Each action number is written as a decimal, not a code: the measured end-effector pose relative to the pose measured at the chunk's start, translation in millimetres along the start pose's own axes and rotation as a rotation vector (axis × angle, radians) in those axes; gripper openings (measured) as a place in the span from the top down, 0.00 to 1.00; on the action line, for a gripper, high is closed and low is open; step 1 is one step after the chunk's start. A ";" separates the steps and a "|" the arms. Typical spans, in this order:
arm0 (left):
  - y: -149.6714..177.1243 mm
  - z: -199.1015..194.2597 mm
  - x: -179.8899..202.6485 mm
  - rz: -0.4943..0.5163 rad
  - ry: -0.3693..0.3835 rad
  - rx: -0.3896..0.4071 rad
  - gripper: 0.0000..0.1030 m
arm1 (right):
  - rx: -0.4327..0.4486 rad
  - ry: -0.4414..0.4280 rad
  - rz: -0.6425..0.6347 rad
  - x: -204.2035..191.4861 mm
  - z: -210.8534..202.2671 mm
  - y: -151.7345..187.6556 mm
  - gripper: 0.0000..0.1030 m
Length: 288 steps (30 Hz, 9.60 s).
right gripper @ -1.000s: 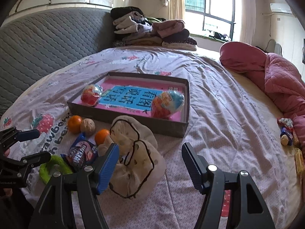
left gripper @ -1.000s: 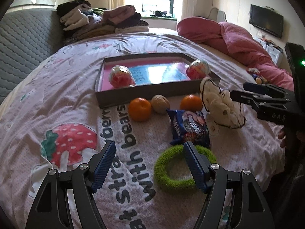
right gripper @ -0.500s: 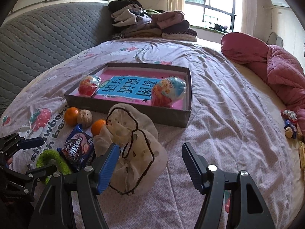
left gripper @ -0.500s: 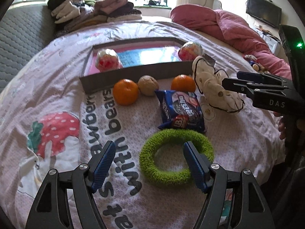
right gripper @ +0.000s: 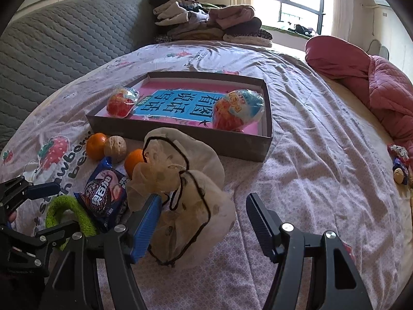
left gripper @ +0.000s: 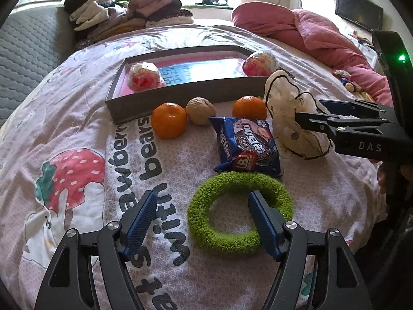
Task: Organize objects
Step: 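Grasp the green fuzzy ring with left tool while right grasps the white cloth bag, then lift and carry the ring and cloth bag over the tray, then lower the ring and cloth bag into the tray and open both tools, then withdraw both open tools back from the tray, then move both open tools toward the oranges and blue snack packet on the sheet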
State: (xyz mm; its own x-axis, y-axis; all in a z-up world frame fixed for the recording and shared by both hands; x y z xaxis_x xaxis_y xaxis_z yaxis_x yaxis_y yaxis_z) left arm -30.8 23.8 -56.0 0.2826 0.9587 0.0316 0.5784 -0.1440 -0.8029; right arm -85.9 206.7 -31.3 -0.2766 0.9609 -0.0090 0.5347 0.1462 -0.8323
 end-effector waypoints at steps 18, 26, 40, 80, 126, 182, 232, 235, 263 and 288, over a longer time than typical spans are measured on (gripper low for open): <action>0.7 7.9 3.0 -0.023 -0.040 -0.023 0.50 | -0.070 0.014 0.005 -3.5 16.1 9.9 0.35; -0.8 8.1 11.9 0.001 -0.024 -0.022 0.65 | -0.075 -0.004 0.035 -0.4 15.2 9.6 0.42; -1.2 10.9 8.6 -0.045 -0.006 -0.026 0.67 | -0.108 -0.051 0.015 -8.5 16.1 12.7 0.69; -45.9 -20.0 -1.2 -0.098 -0.054 0.180 0.88 | 0.081 -0.119 0.112 -6.5 -10.1 -27.2 0.91; -138.3 33.5 -33.1 -0.169 -0.144 0.397 0.88 | 0.288 -0.004 0.097 -2.9 16.1 -94.3 0.90; -126.8 145.3 -38.7 -0.102 -0.093 0.076 0.75 | 0.068 0.087 -0.016 -8.0 106.0 -70.7 0.68; -140.1 92.9 -56.8 -0.104 -0.152 0.220 0.34 | 0.196 0.106 0.036 8.3 69.3 -88.0 0.52; -140.4 87.3 -56.6 -0.101 -0.150 0.230 0.34 | 0.211 0.098 0.035 6.3 64.1 -89.4 0.52; -107.2 44.5 -62.7 -0.005 -0.153 0.245 0.33 | 0.242 -0.023 -0.007 -22.4 24.0 -76.2 0.52; -86.3 28.1 -61.8 -0.032 -0.133 0.225 0.33 | 0.198 -0.090 -0.021 -30.1 19.9 -60.4 0.52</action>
State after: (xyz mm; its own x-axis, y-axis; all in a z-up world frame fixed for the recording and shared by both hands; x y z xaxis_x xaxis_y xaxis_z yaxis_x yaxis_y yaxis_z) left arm -119.7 -16.1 -5.4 0.1554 0.9878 -0.0074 0.3961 -0.0692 -0.9156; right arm -125.7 164.3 8.2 -0.3610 0.9320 -0.0326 0.3634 0.1084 -0.9253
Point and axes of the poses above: each gripper's, at about its wrist camera, not at the fingertips, and z roughly the way its jaws point, x to its right, y to its underside, the point moved 2 cm from there along z, roughly the way its jaws point, and after that the axes turned 15 degrees about x, right-handed, at the moved point
